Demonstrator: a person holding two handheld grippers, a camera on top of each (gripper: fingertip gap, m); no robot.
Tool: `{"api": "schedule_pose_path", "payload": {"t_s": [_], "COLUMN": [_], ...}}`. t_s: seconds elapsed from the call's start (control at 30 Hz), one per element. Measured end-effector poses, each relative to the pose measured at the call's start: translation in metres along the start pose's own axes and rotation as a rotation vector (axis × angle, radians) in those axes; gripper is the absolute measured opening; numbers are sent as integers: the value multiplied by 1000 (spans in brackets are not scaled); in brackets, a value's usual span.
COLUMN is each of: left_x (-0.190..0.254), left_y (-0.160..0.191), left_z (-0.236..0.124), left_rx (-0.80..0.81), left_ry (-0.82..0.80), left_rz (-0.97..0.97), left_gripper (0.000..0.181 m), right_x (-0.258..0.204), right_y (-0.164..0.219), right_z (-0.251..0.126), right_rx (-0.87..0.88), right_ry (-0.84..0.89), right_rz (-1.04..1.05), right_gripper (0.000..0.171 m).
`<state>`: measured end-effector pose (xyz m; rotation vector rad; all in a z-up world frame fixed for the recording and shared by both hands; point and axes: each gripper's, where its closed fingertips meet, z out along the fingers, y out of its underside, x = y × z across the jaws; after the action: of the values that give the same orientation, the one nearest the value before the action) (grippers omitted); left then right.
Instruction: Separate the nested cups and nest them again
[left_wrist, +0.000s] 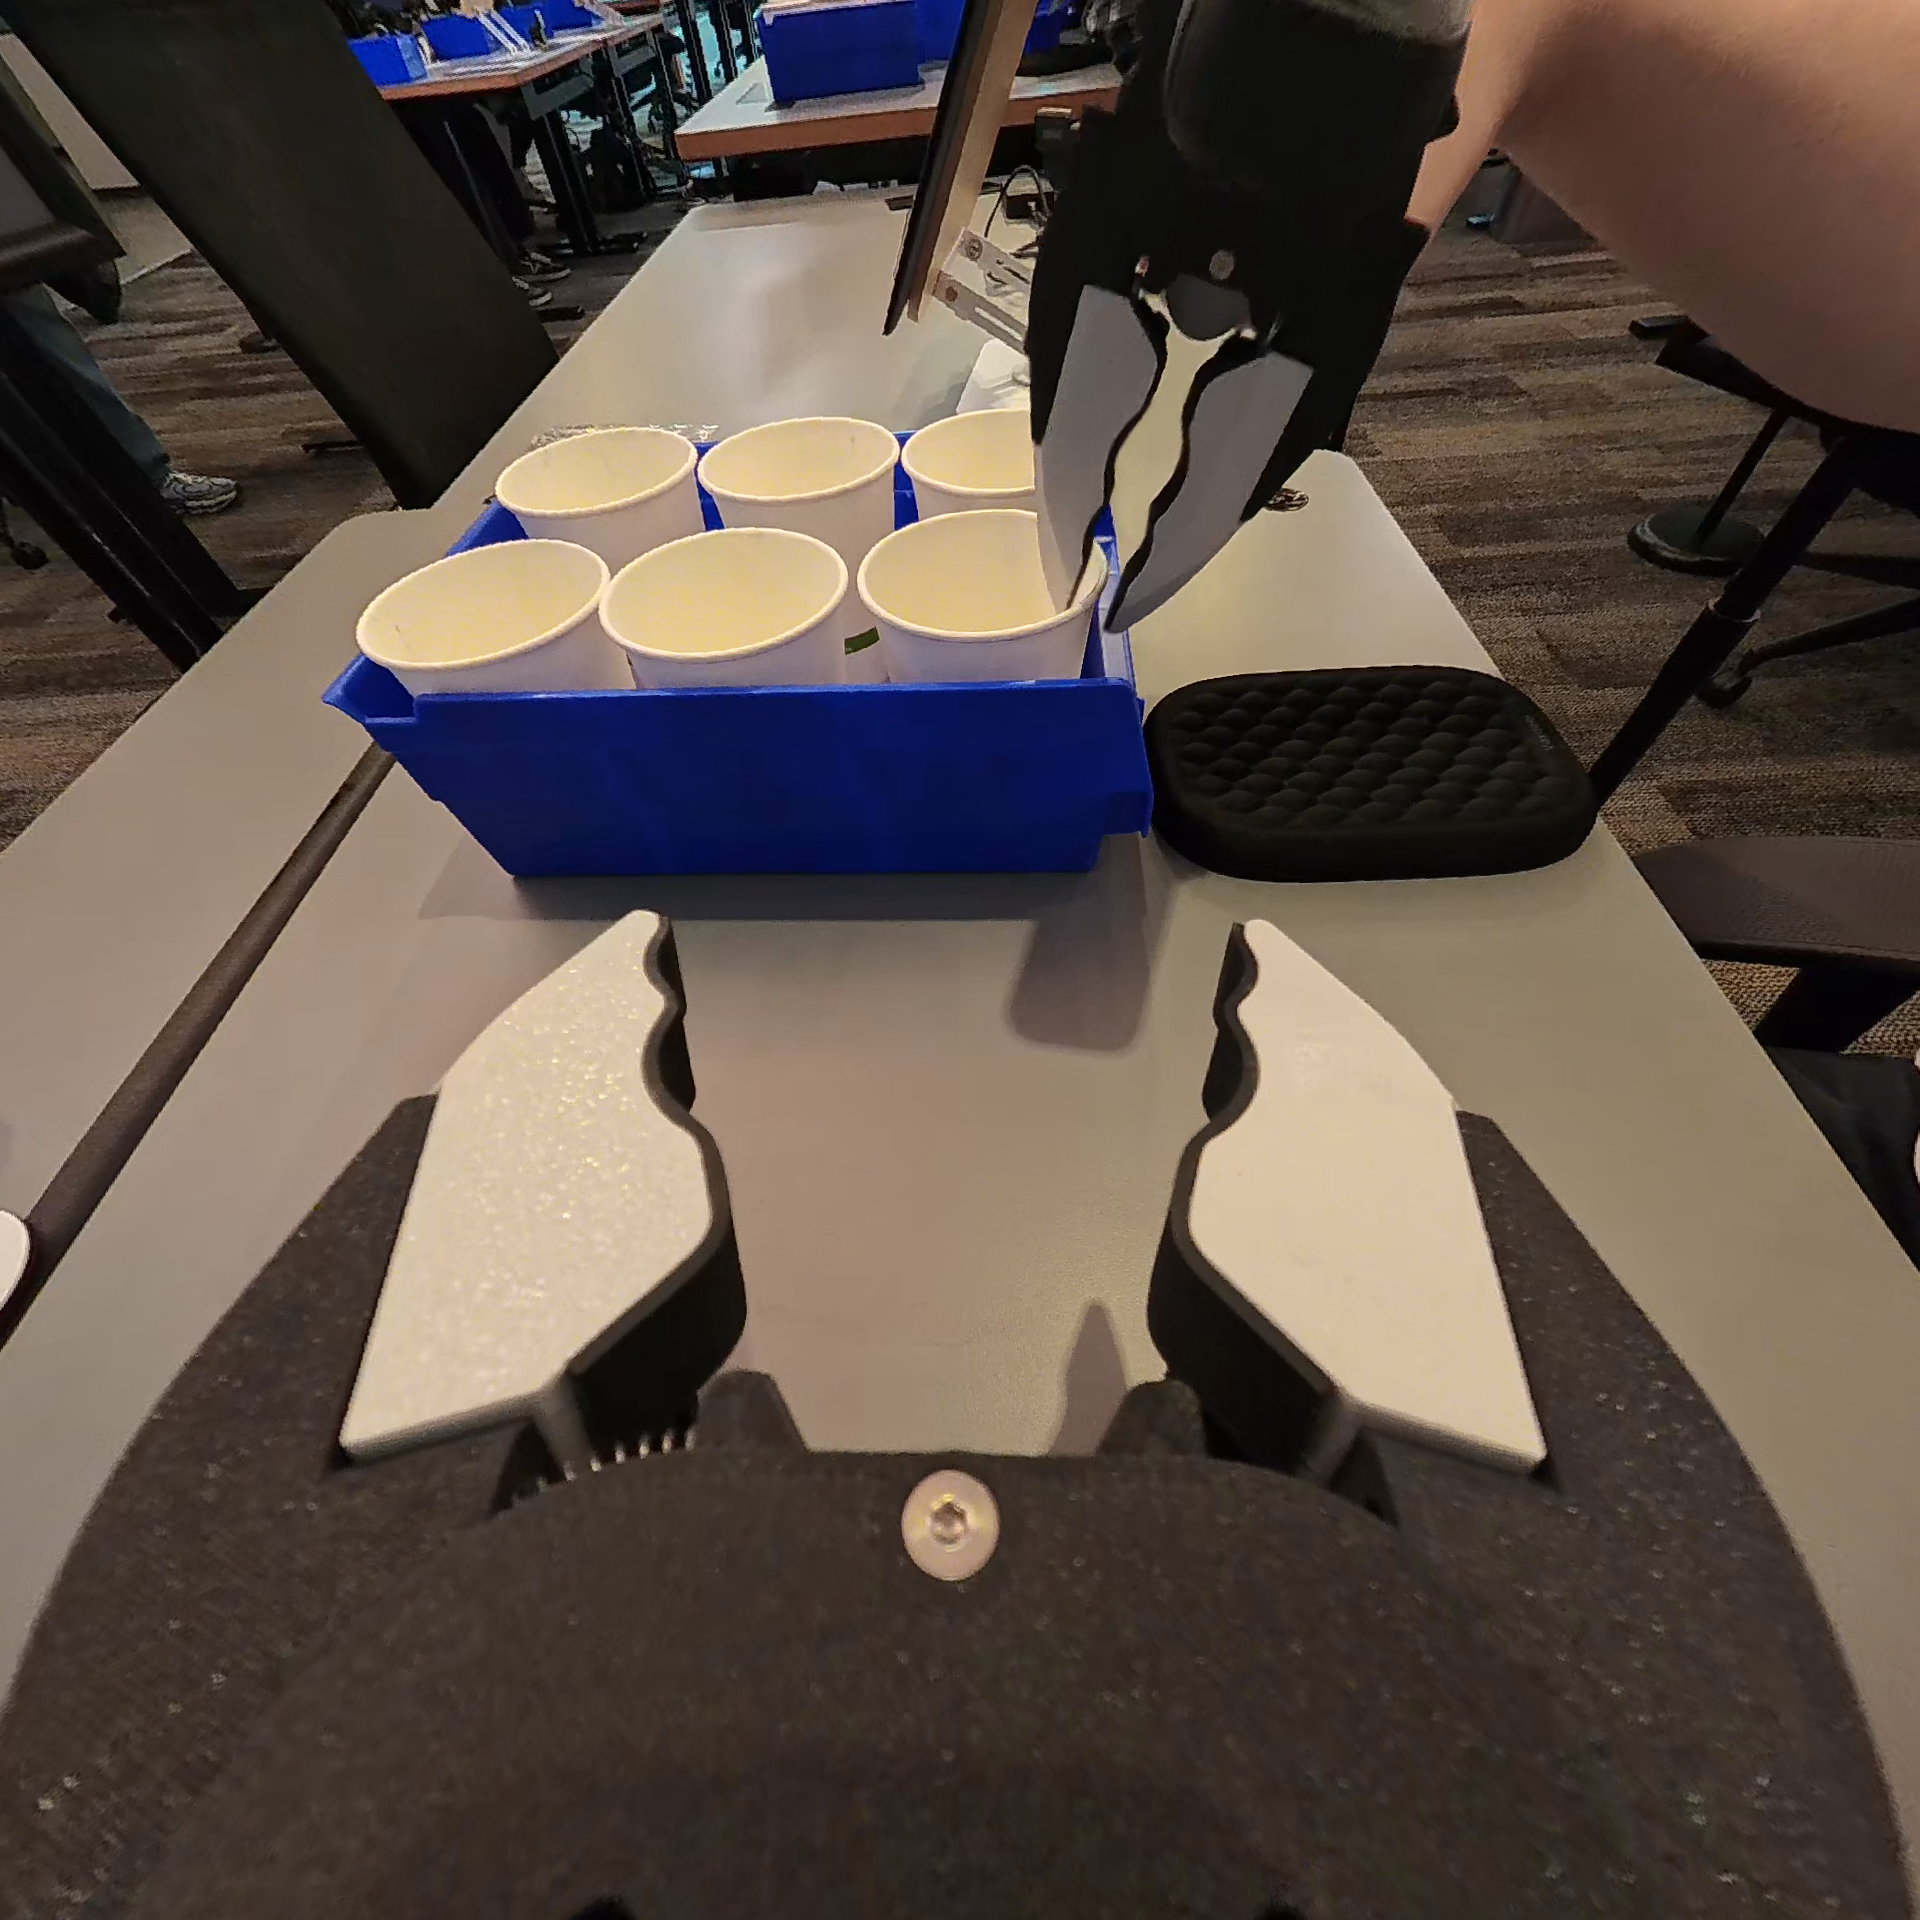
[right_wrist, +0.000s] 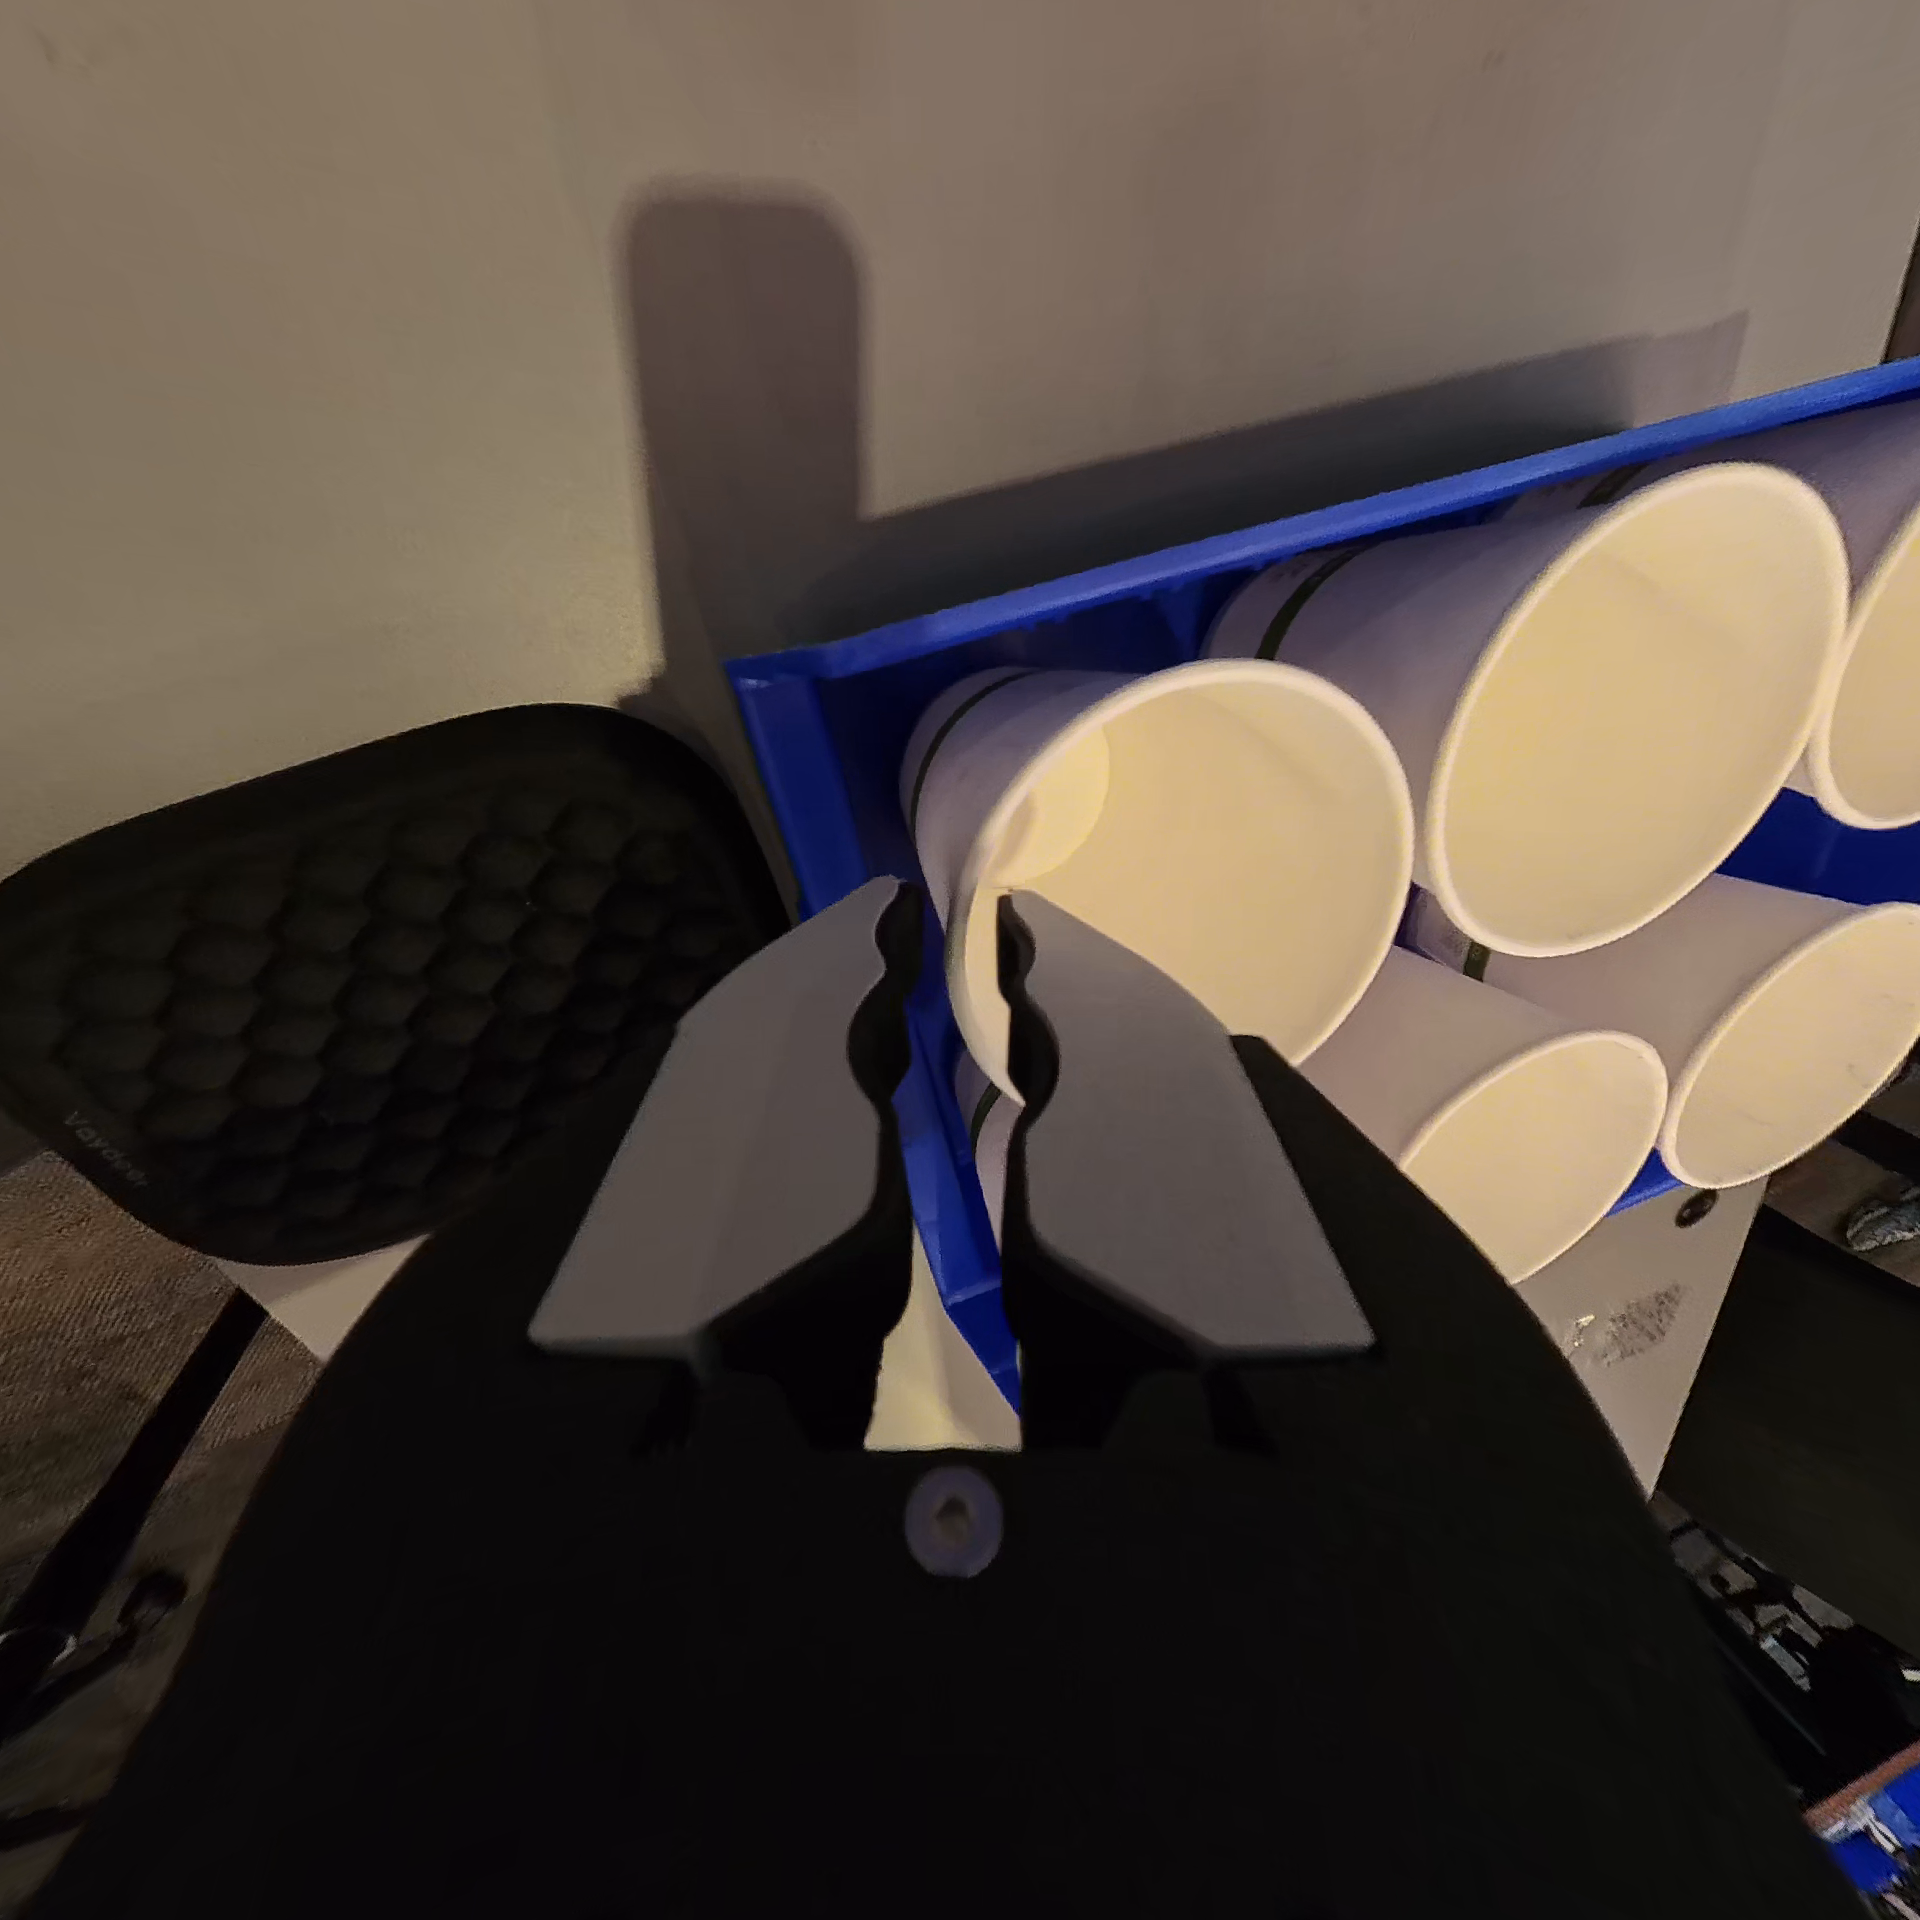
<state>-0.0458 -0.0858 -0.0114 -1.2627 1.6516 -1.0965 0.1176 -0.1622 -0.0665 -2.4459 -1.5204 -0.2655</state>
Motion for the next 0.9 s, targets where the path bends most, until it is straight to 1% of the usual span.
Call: {"api": "schedule_pose_path", "payload": {"t_s": [0.2,0.3,0.37,0.47,0.53,0.6,0.7,0.8,0.9], "left_x": [0,0,0,0,0,0,0,-2,-3], "left_y": [1,1,2,3,3,3,4,8,12], "left_z": [0,1,1,2,2,3,4,6,7], "left_rx": [-5,-7,-12,-17,-19,-21,-26,-36,-49], "left_ry": [-3,-4,-4,-7,-8,-9,-14,-18,-20], "left_rz": [2,3,3,4,7,8,7,3,-1], "left_gripper": [97,97,97,97,97,97,97,97,97], "right_x": [7,14,28,58,82,96,104,102,102], "right_y": [-3,-2,3,26,54,87,135,149,145], "right_z": [-27,-52,-72,-99,-109,-104,-79,-52,-32], "right_rx": [77,171,249,348,394,395,322,300,291], "right_ry": [35,62,125,234,298,309,278,146,5], "right_rz": [35,84,135,286,465,640,853,1018,1105], "right_gripper": [17,17,17,17,17,17,17,19,19]}}
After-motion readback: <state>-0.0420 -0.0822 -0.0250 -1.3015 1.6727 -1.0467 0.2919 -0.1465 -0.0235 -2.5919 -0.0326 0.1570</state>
